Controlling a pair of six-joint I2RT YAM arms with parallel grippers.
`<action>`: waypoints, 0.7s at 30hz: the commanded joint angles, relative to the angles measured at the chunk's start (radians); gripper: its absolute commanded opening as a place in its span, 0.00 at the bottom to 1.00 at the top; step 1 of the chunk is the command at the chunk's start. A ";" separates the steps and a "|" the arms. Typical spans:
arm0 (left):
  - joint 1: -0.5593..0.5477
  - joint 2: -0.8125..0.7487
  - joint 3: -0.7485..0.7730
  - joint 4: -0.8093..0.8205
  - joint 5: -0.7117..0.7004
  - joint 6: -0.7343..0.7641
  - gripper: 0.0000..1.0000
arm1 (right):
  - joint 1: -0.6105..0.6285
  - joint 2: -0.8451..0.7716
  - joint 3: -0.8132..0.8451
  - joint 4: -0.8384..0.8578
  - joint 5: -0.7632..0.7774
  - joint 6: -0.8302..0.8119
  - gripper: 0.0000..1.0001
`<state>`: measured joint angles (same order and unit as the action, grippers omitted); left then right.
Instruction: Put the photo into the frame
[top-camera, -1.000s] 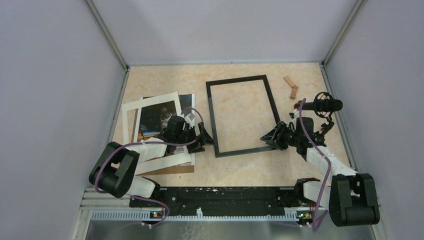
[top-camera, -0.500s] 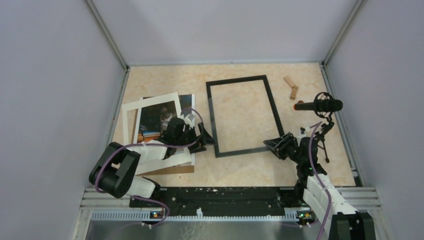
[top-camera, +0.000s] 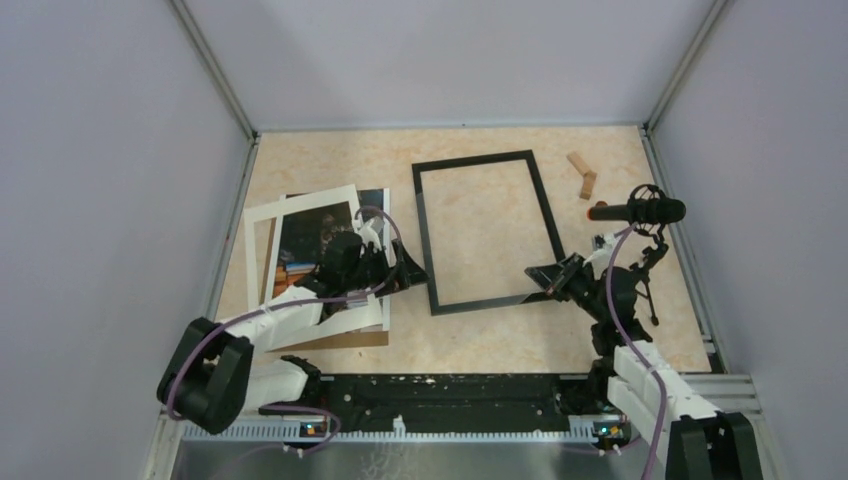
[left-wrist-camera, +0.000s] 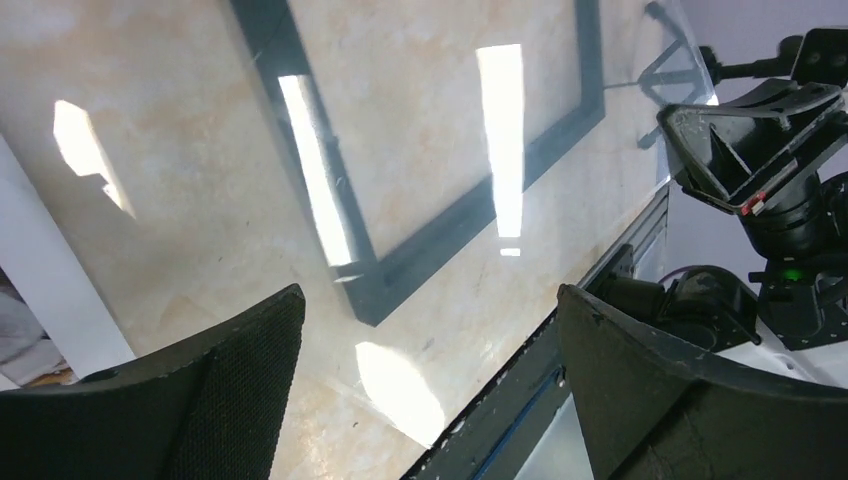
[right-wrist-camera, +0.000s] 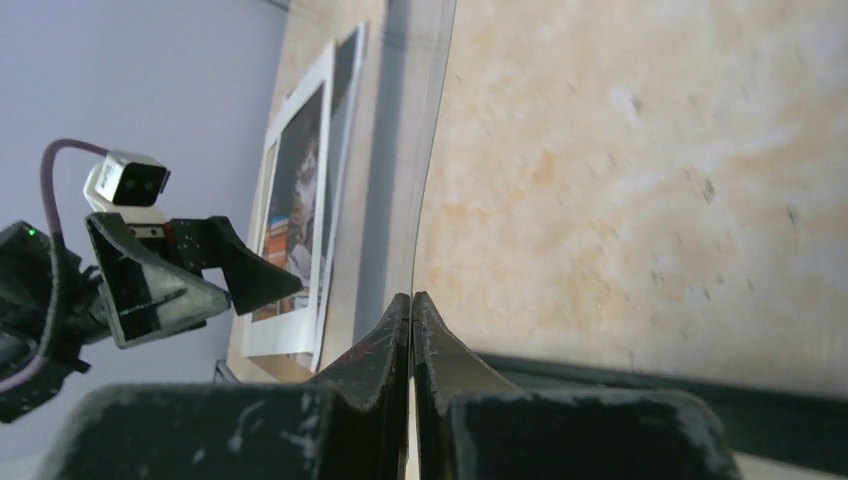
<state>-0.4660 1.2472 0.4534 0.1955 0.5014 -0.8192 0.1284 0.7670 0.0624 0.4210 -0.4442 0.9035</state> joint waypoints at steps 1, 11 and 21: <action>-0.002 -0.144 0.087 -0.102 -0.130 0.091 0.98 | 0.012 -0.043 0.116 0.070 -0.061 -0.196 0.00; -0.001 -0.229 0.161 -0.175 -0.269 0.119 0.98 | 0.052 0.180 0.159 0.378 0.216 -0.005 0.00; -0.001 -0.149 0.173 -0.161 -0.263 0.112 0.98 | 0.083 0.287 0.189 0.526 0.394 0.027 0.00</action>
<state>-0.4656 1.0695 0.5911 0.0120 0.2424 -0.7078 0.2028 1.0119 0.1909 0.7990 -0.1524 0.9188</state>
